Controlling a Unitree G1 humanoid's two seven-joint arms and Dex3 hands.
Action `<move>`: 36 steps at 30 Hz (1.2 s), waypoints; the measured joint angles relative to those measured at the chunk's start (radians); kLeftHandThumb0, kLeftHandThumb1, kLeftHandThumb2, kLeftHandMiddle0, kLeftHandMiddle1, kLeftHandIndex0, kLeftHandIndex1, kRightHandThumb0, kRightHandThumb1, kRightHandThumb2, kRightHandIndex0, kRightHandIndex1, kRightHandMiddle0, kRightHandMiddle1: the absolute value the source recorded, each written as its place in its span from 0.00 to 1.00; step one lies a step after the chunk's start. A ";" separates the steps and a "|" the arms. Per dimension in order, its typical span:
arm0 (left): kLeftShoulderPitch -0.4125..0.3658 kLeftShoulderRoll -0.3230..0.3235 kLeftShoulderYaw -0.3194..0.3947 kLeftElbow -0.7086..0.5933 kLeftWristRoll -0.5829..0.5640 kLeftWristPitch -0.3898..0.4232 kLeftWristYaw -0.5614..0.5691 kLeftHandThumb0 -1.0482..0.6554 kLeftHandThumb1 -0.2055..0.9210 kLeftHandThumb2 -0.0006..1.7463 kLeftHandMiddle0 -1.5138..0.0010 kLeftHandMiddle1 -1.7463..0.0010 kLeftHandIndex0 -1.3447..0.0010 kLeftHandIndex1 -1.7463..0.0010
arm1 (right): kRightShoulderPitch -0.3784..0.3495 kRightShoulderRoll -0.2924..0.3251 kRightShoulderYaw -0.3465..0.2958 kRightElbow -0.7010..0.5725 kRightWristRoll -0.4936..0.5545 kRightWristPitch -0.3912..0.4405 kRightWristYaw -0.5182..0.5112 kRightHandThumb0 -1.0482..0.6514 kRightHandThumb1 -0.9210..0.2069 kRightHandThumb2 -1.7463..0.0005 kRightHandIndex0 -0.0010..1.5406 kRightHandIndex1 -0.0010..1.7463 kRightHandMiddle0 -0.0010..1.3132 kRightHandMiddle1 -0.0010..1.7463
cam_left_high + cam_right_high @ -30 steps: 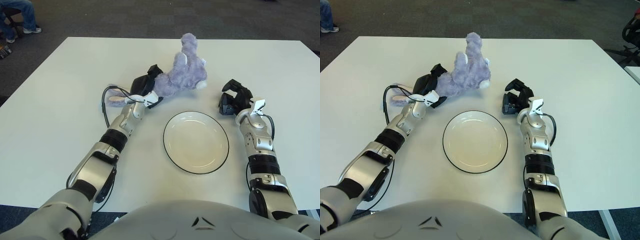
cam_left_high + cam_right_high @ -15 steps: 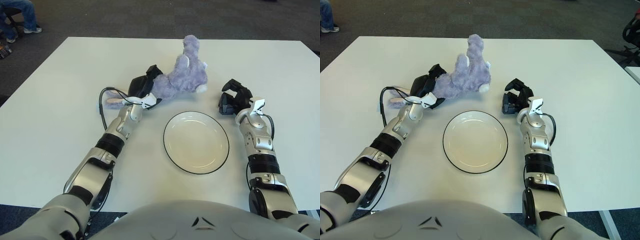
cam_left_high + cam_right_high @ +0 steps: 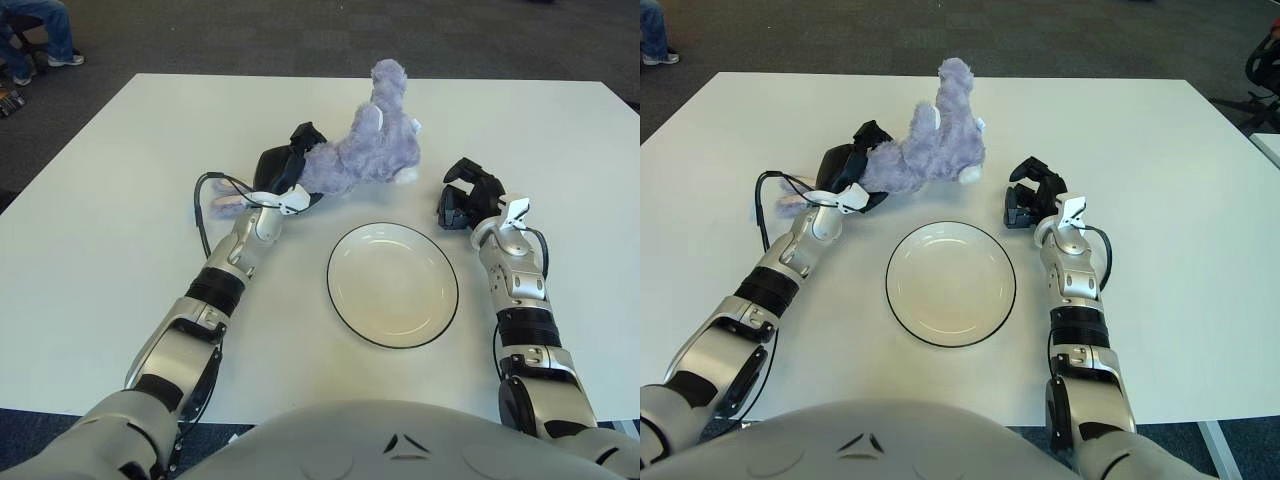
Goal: Put the doll into the plate.
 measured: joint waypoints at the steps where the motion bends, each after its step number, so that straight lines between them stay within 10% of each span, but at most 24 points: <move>1: 0.003 0.001 0.003 -0.011 0.001 0.000 0.000 0.61 0.09 1.00 0.36 0.07 0.48 0.00 | -0.001 0.000 0.000 0.001 0.000 0.000 0.001 0.61 0.83 0.03 0.55 1.00 0.49 1.00; 36: 0.114 0.010 0.064 -0.342 0.017 0.043 -0.067 0.61 0.10 1.00 0.38 0.05 0.48 0.00 | -0.010 -0.006 0.000 0.019 0.000 -0.008 0.004 0.61 0.83 0.02 0.55 1.00 0.49 1.00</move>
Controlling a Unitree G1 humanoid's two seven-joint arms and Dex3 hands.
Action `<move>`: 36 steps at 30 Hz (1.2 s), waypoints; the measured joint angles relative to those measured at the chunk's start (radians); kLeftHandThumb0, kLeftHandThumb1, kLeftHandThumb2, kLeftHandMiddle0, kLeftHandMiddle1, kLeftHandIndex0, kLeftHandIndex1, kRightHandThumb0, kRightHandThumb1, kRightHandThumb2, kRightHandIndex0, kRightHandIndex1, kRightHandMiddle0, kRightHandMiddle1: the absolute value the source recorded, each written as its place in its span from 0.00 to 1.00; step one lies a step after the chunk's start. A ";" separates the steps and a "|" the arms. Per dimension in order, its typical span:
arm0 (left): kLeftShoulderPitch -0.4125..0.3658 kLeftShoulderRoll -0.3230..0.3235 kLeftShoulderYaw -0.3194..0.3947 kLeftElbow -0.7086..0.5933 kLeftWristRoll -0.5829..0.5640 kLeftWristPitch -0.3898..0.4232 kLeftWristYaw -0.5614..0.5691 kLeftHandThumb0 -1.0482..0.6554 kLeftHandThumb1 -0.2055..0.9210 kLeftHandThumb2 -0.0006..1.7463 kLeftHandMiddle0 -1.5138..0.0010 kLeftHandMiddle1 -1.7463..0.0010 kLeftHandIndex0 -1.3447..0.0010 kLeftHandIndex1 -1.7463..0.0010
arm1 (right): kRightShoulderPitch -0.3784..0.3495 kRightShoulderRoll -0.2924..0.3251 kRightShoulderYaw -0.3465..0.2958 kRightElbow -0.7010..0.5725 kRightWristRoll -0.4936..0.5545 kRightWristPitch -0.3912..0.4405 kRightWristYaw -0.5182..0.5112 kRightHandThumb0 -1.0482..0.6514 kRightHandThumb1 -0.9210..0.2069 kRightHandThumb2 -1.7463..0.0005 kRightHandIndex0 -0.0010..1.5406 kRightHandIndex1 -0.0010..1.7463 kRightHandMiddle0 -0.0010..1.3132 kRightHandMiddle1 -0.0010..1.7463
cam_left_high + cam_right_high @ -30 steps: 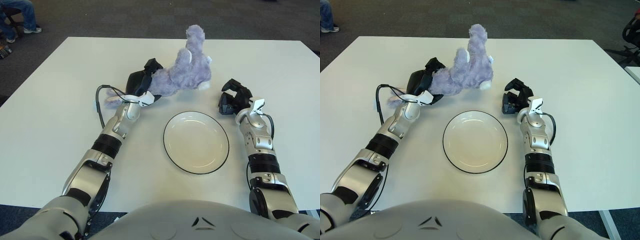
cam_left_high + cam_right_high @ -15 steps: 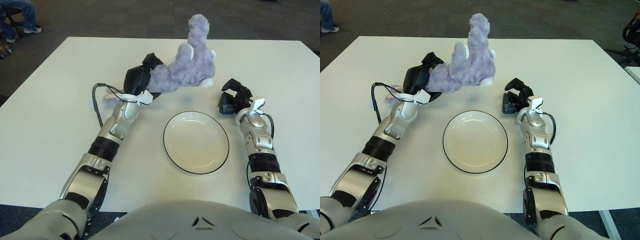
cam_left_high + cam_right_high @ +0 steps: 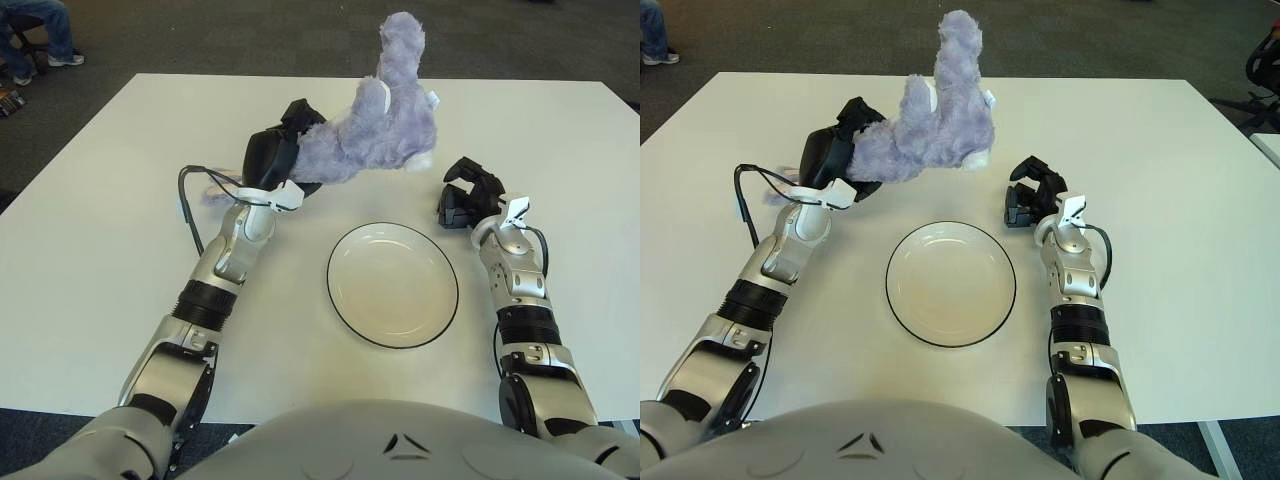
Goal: Put the doll into the plate.
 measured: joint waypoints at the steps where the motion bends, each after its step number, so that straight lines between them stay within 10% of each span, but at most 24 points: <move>1: 0.008 0.000 0.000 -0.011 -0.001 -0.004 -0.003 0.61 0.11 1.00 0.39 0.04 0.49 0.00 | -0.001 0.000 0.000 0.001 0.000 0.000 0.001 0.61 0.84 0.02 0.56 1.00 0.49 1.00; 36: 0.246 0.034 -0.045 -0.251 -0.017 -0.180 -0.213 0.61 0.10 1.00 0.38 0.05 0.48 0.00 | -0.004 -0.006 0.004 0.006 0.000 -0.002 -0.002 0.61 0.85 0.01 0.56 1.00 0.50 1.00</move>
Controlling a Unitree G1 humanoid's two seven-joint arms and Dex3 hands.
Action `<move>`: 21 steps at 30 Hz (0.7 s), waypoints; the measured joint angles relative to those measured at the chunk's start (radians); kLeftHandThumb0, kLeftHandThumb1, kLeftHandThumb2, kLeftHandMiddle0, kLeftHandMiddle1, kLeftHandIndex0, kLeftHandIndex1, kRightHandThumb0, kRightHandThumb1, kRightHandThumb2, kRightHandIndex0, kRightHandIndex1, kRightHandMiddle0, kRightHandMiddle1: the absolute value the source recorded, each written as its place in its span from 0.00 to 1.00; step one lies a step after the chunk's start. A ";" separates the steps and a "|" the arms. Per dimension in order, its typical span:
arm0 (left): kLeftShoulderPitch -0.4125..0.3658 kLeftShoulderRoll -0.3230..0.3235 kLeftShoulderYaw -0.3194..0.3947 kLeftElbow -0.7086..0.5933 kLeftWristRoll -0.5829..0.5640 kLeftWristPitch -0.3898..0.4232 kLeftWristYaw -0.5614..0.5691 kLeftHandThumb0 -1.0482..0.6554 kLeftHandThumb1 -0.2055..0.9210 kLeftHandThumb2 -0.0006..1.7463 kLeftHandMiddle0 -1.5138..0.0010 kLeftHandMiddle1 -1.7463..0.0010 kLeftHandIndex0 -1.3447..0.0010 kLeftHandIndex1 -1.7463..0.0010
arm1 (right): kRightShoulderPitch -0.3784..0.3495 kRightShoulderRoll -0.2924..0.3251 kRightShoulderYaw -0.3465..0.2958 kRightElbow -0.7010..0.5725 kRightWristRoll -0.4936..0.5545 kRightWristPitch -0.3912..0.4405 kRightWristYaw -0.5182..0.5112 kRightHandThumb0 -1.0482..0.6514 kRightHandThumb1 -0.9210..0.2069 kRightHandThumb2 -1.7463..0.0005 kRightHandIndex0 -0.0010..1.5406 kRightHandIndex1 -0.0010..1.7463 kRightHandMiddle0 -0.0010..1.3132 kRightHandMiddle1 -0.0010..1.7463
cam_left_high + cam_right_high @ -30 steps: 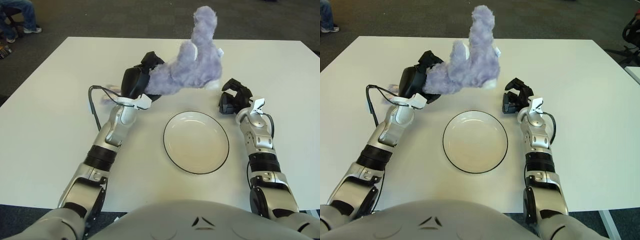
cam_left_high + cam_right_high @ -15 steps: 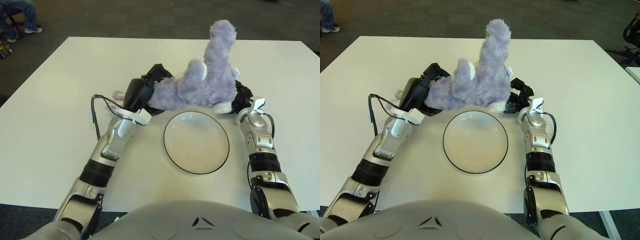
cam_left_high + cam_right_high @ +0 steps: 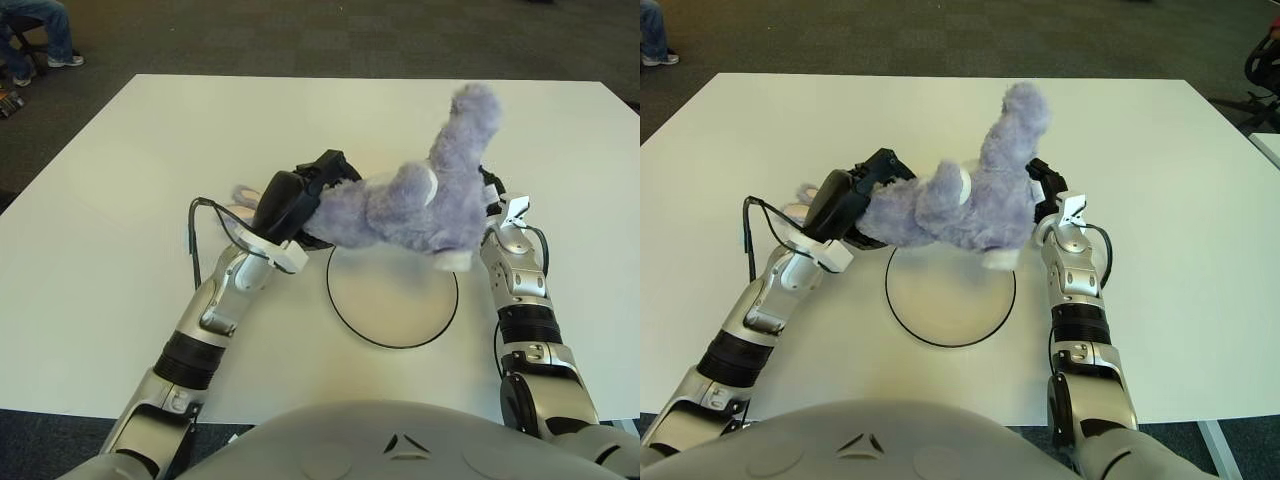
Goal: Put the doll into the plate.
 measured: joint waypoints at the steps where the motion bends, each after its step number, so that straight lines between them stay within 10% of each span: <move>1: 0.006 0.000 -0.001 -0.002 0.001 -0.001 0.000 0.61 0.11 1.00 0.38 0.05 0.49 0.00 | 0.000 0.000 0.000 0.000 0.000 0.000 0.000 0.61 0.85 0.01 0.56 1.00 0.50 1.00; 21: 0.022 0.010 -0.006 0.013 0.009 -0.066 -0.020 0.61 0.15 0.96 0.40 0.05 0.52 0.00 | -0.001 -0.004 0.006 0.000 0.000 0.002 0.000 0.61 0.83 0.03 0.55 1.00 0.48 1.00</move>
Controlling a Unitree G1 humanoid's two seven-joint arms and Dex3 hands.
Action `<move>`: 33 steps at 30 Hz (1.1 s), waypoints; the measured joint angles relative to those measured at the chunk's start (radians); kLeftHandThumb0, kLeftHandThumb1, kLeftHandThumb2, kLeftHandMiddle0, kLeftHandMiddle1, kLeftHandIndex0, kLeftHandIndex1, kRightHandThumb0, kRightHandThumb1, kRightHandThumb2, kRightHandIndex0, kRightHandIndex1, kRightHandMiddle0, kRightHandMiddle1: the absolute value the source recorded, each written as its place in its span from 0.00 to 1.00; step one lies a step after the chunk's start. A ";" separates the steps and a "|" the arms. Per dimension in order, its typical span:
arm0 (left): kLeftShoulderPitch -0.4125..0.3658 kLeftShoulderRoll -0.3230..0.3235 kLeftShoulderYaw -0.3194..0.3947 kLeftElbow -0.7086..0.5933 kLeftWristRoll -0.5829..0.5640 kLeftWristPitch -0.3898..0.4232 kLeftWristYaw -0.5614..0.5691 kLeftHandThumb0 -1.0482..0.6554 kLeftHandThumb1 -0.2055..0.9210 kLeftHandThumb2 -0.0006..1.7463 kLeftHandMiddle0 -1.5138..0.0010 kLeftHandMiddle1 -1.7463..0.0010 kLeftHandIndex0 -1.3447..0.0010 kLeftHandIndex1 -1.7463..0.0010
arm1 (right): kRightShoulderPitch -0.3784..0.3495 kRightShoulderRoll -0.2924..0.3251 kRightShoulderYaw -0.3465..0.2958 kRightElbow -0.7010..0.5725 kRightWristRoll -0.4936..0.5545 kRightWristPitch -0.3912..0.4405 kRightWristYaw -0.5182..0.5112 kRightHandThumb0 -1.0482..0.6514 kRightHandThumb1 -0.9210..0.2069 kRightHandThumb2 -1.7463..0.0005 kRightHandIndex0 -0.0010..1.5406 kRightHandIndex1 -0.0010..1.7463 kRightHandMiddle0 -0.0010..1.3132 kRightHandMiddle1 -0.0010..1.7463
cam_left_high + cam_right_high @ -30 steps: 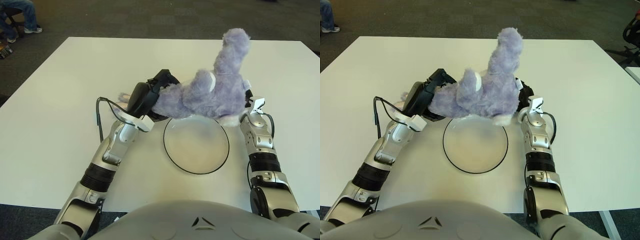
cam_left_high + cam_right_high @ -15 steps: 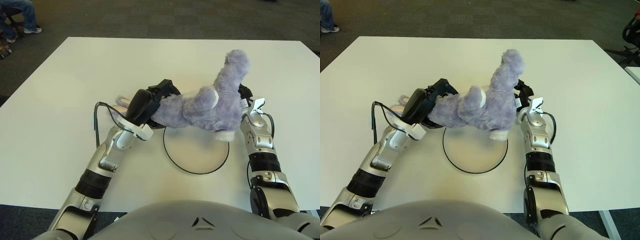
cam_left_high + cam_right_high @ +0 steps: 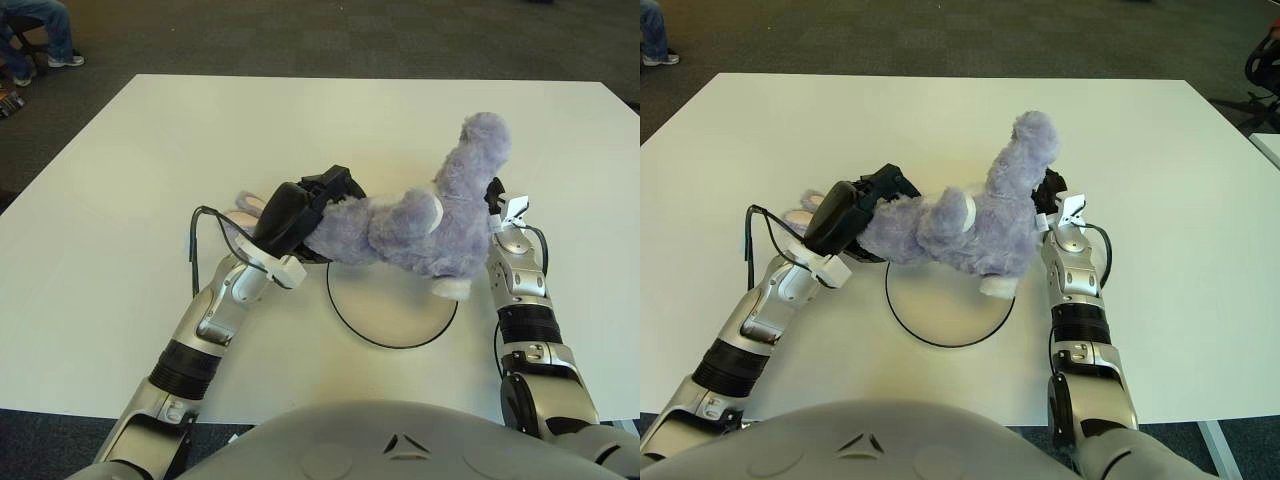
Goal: Put the doll into the plate.
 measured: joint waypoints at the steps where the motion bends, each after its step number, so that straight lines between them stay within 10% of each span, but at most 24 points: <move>1: 0.000 0.000 0.000 0.000 0.000 0.001 -0.006 0.61 0.16 0.96 0.41 0.05 0.52 0.00 | 0.000 0.000 0.000 0.000 0.000 0.000 0.000 0.61 0.83 0.03 0.55 1.00 0.48 1.00; 19: 0.024 0.011 0.002 -0.072 -0.120 0.075 -0.192 0.61 0.21 0.90 0.48 0.00 0.43 0.14 | 0.000 -0.001 0.002 0.000 0.000 0.001 0.000 0.61 0.85 0.01 0.56 1.00 0.50 1.00; 24: 0.024 0.005 0.006 -0.070 -0.125 0.070 -0.192 0.38 0.51 0.64 0.41 0.00 0.51 0.11 | 0.000 -0.001 0.001 0.000 0.000 0.001 0.000 0.61 0.83 0.03 0.55 1.00 0.49 1.00; 33: 0.025 -0.011 0.011 -0.077 -0.137 0.083 -0.192 0.38 0.80 0.36 0.55 0.00 0.60 0.15 | 0.000 -0.002 0.001 0.000 0.000 0.003 0.000 0.61 0.83 0.03 0.55 1.00 0.49 1.00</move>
